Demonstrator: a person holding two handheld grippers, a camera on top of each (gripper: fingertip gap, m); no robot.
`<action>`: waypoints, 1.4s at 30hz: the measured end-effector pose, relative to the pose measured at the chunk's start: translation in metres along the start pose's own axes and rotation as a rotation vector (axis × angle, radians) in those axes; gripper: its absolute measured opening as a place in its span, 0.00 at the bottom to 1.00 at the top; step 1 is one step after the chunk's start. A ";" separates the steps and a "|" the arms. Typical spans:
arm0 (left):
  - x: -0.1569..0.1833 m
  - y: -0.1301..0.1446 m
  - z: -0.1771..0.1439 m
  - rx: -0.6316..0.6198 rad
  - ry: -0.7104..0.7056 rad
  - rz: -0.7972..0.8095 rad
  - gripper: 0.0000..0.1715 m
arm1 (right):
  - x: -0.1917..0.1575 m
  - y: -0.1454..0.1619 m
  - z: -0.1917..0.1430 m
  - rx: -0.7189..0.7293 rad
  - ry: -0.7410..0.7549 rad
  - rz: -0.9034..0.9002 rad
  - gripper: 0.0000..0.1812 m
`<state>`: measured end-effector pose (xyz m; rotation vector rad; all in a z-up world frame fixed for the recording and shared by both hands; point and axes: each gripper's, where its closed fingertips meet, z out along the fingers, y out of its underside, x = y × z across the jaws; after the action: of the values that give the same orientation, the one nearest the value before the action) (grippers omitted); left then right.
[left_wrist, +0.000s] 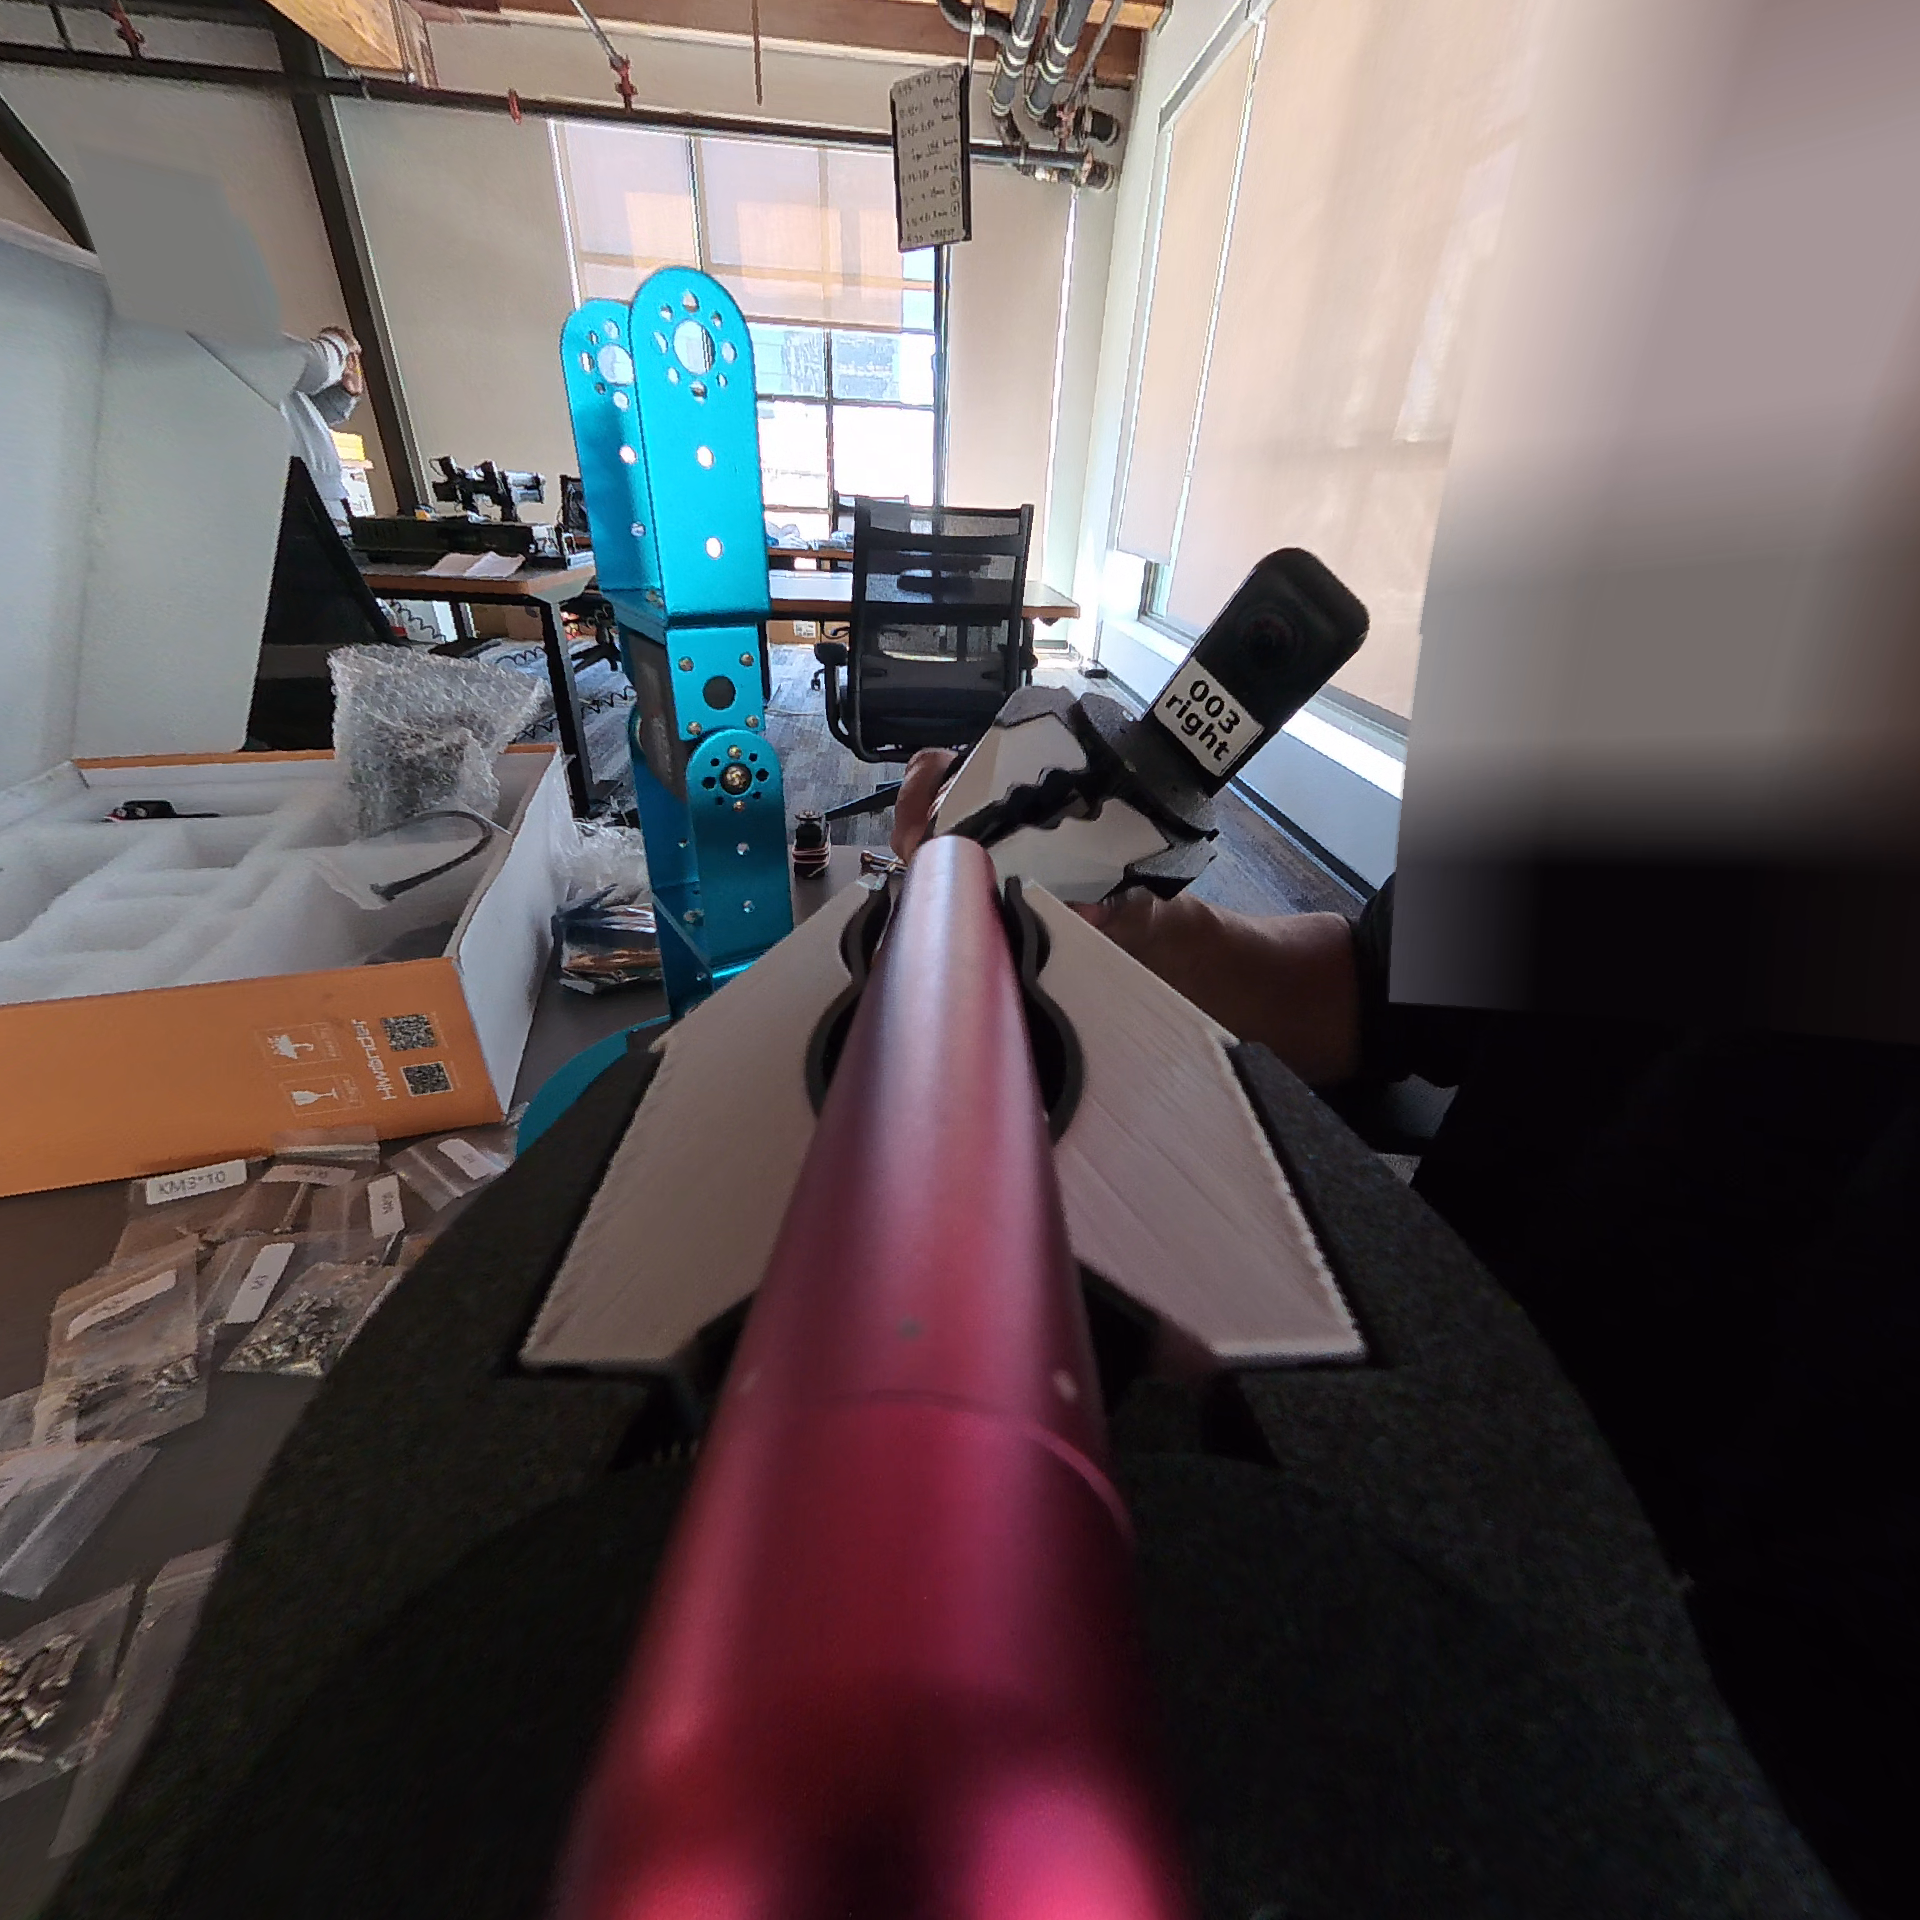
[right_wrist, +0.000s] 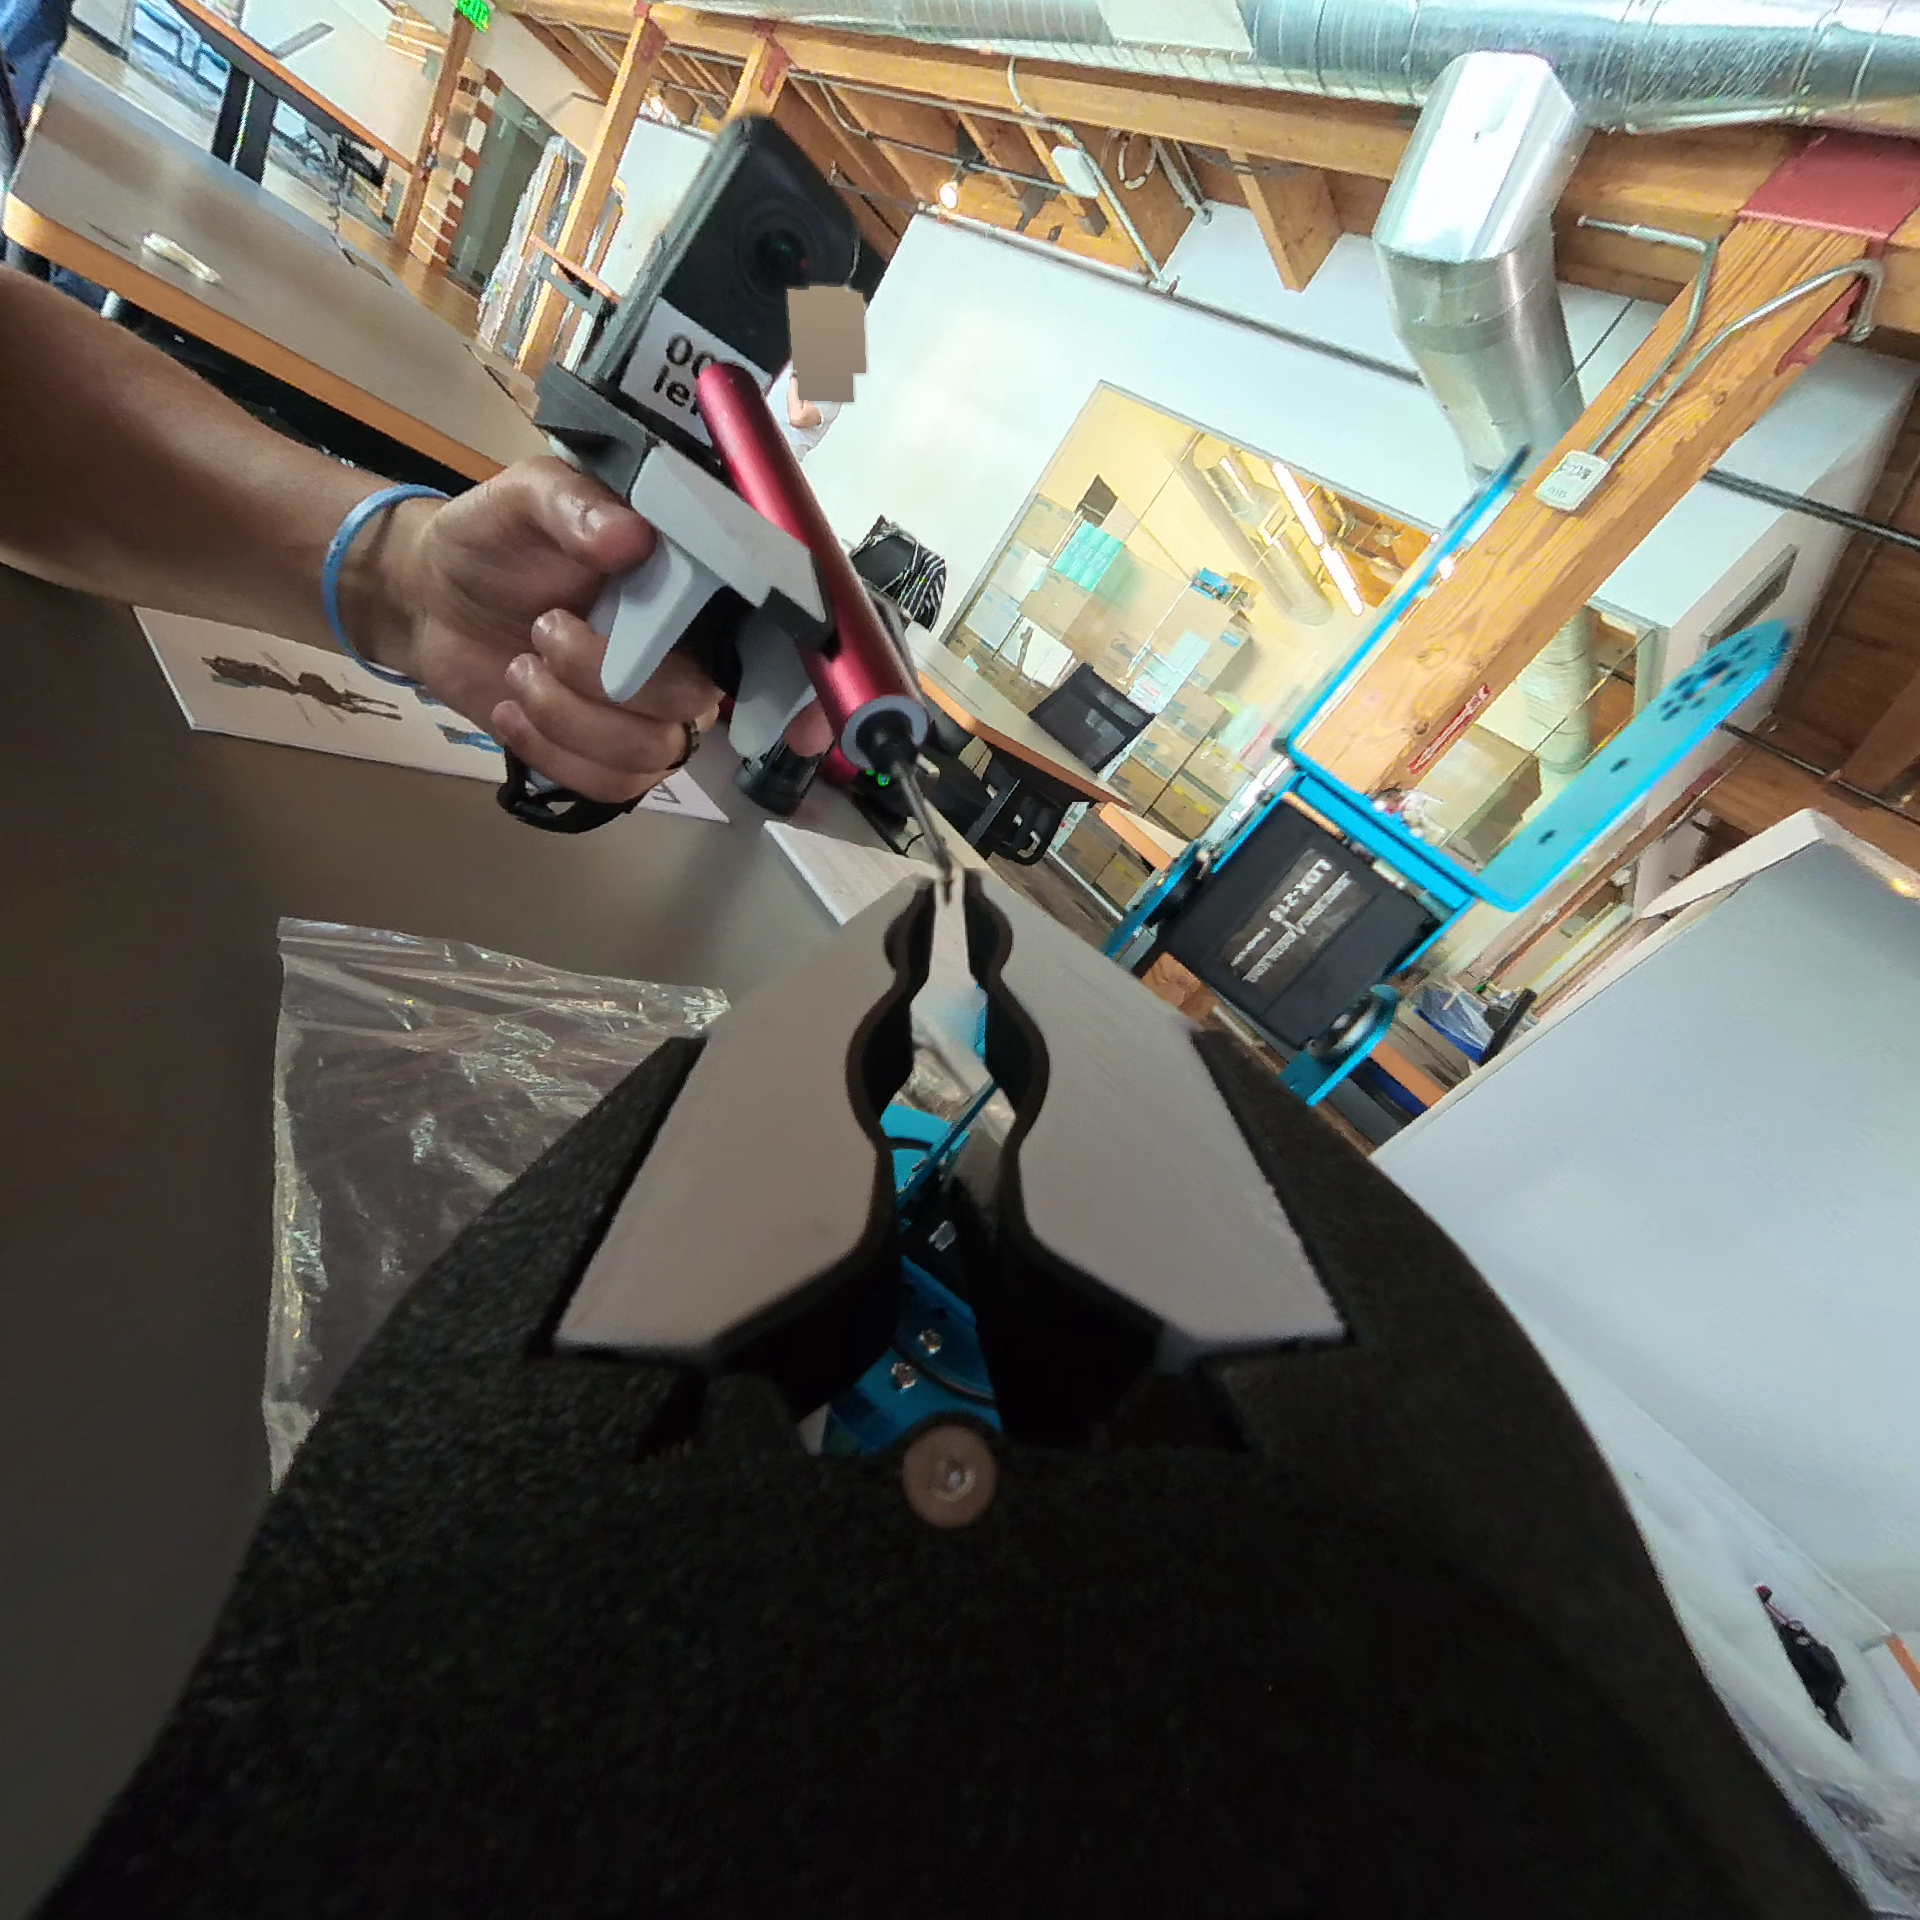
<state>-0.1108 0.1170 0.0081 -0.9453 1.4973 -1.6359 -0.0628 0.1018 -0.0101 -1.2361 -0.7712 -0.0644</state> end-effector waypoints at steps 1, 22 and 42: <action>0.000 0.001 0.000 -0.005 -0.001 0.003 0.13 | 0.000 -0.001 0.000 0.007 -0.001 -0.002 0.02; 0.005 -0.002 0.000 -0.002 0.006 0.024 0.13 | -0.016 0.000 0.003 -0.005 -0.212 0.336 0.09; 0.010 -0.008 -0.001 0.049 0.082 -0.099 0.13 | -0.005 -0.015 -0.007 0.108 -0.165 0.291 0.04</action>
<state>-0.1168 0.1088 0.0166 -0.9495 1.4781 -1.7935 -0.0694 0.0885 -0.0012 -1.2493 -0.7195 0.3157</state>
